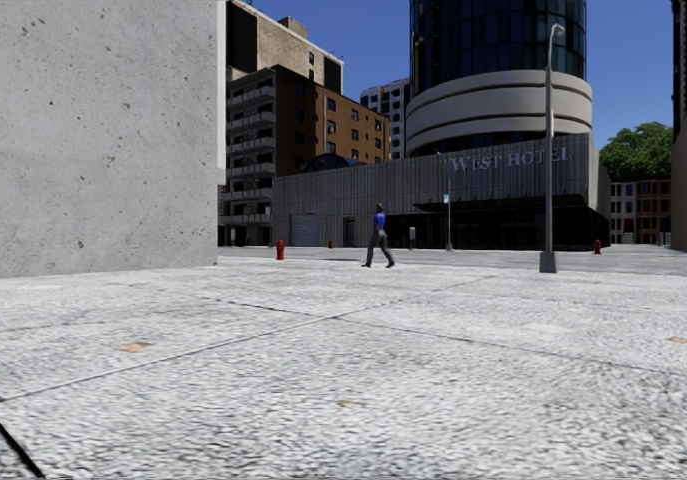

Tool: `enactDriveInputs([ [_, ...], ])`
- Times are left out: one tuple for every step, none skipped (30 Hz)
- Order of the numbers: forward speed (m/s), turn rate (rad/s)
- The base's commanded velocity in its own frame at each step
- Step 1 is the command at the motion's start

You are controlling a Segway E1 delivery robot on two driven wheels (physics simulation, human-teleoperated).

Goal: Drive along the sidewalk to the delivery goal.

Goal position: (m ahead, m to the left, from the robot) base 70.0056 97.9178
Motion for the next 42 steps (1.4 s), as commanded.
enactDriveInputs([
  [2.0, 0.0],
  [2.0, 0.0],
  [2.0, 0.0],
  [2.0, 0.0],
  [2.0, 0.0],
  [2.0, 0.0],
  [2.0, 0.0],
  [2.0, 0.0],
  [2.0, 0.0],
  [2.0, 0.0],
  [2.0, 0.0],
  [2.0, 0.0],
  [2.0, 0.0],
  [2.0, 0.0],
  [2.0, 0.0],
  [2.0, 0.0],
  [2.0, 0.0],
  [2.0, 0.0],
  [2.0, 0.0],
  [2.0, 0.0],
  [2.0, 0.0],
  [2.0, 0.0],
  [2.0, 0.0],
  [2.0, 0.0],
  [2.0, 0.0],
  [2.0, 0.0],
  [2.0, 0.0],
  [2.0, 0.0],
  [2.0, 0.0],
  [2.0, 0.0],
  [2.0, 0.0],
  [2.0, 0.0],
  [2.0, 0.0],
  [2.0, 0.0],
  [2.0, 0.0],
  [2.0, 0.0],
  [2.0, 0.0],
  [2.0, 0.0],
  [2.0, 0.0],
  [2.0, 0.0],
  [2.0, 0.0],
  [2.0, 0.0],
])
